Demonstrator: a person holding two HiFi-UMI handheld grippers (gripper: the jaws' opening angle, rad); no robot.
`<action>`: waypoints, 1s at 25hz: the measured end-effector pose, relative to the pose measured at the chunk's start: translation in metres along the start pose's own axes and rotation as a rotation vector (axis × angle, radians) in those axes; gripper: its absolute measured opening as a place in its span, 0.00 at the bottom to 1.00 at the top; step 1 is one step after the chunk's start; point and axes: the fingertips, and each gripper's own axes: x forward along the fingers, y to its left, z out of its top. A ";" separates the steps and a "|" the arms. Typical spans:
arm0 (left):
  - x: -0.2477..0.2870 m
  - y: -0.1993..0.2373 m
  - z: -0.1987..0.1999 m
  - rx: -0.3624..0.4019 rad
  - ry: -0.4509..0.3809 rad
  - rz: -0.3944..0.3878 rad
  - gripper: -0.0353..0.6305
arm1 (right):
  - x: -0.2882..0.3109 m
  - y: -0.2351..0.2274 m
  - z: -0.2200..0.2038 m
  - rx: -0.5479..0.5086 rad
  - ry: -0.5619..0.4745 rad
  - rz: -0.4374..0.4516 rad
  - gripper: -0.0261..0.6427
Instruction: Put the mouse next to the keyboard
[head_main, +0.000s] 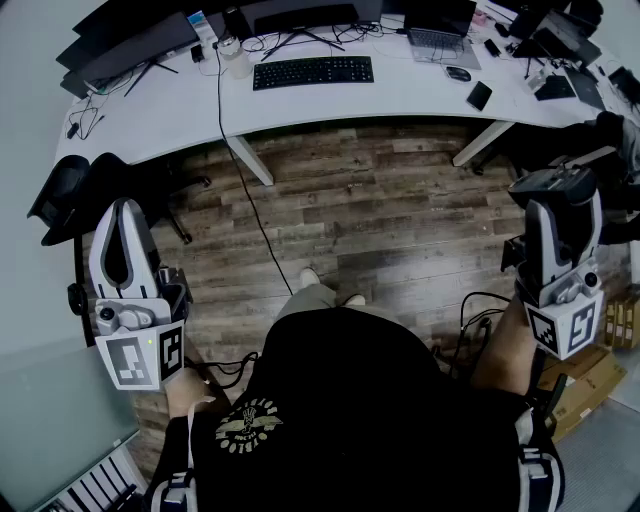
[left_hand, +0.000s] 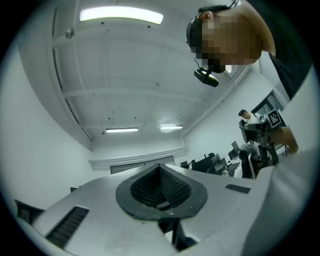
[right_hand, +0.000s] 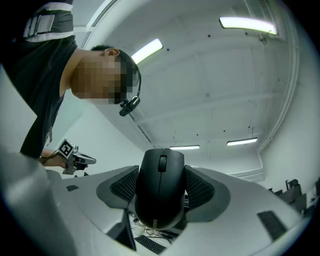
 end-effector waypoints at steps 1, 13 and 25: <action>-0.002 -0.002 0.001 0.003 0.001 -0.009 0.06 | -0.001 0.004 0.004 -0.003 -0.001 0.002 0.47; -0.003 0.047 -0.014 0.010 -0.008 -0.049 0.06 | 0.013 0.044 0.017 -0.027 -0.044 -0.093 0.47; -0.002 0.109 -0.054 -0.025 -0.016 -0.051 0.06 | 0.034 0.076 0.021 -0.076 -0.023 -0.170 0.47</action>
